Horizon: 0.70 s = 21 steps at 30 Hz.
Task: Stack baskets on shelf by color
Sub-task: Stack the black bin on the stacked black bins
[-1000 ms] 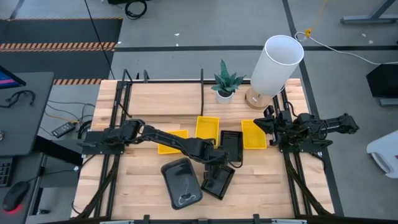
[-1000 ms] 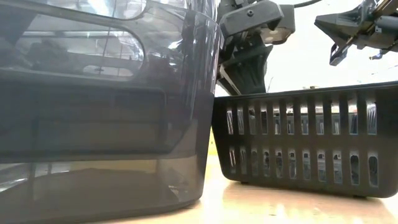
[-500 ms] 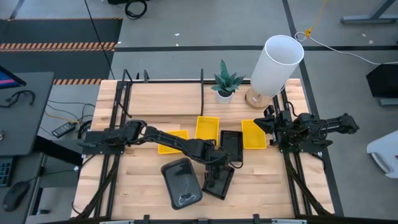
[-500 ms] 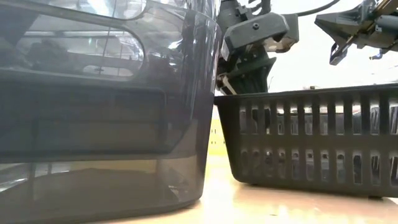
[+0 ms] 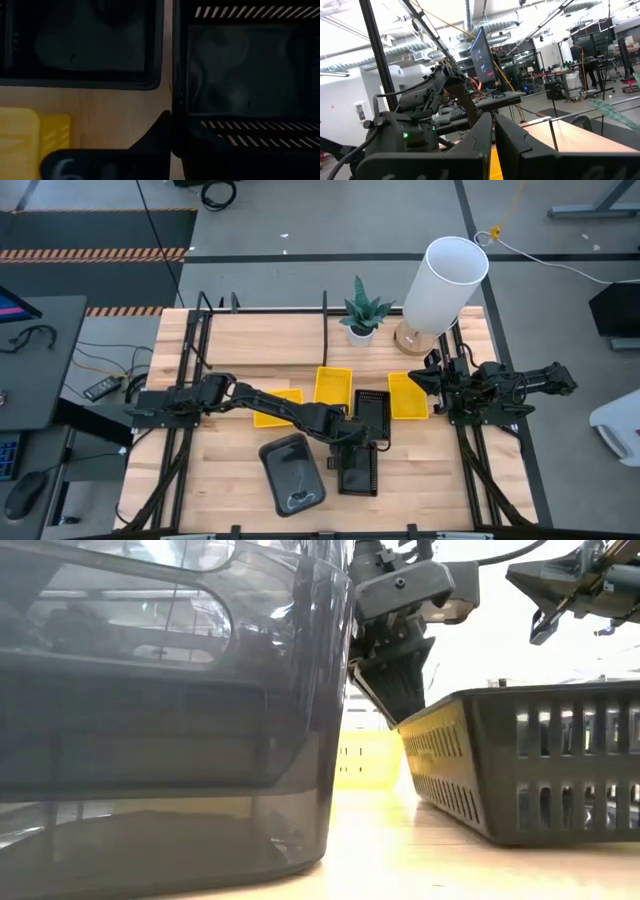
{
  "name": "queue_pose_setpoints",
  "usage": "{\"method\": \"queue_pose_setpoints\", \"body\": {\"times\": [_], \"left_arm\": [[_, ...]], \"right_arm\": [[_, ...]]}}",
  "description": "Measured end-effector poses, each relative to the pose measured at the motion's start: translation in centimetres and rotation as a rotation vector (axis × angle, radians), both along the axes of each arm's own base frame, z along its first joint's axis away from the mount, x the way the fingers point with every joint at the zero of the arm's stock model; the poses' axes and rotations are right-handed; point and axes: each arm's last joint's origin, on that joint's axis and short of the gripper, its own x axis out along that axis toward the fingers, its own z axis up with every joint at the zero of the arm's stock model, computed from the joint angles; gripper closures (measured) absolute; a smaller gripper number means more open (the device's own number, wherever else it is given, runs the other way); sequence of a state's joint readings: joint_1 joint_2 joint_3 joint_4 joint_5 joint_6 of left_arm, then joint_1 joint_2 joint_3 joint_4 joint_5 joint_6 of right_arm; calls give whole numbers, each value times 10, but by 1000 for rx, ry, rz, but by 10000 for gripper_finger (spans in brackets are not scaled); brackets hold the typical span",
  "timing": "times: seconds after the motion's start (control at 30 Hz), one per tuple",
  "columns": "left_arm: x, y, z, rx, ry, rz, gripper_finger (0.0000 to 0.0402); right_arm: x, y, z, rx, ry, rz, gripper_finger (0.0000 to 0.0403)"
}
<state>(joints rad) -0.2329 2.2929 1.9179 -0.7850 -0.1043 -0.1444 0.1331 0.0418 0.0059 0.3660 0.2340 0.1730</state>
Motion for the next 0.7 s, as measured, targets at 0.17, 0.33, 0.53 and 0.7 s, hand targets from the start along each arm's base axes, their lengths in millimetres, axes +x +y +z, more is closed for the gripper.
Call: {"method": "queue_pose_setpoints", "body": {"times": [0.17,0.33,0.53,0.7], "left_arm": [[0,0,1,18,0,-43,384],[0,-2,11,-20,15,-95,385],[5,1,44,-37,-22,-113,386],[9,14,72,-32,-64,-100,385]], "right_arm": [[0,0,0,0,0,0,376],[0,0,0,0,0,0,376],[0,0,0,0,0,0,376],[0,0,0,0,0,0,376]]}}
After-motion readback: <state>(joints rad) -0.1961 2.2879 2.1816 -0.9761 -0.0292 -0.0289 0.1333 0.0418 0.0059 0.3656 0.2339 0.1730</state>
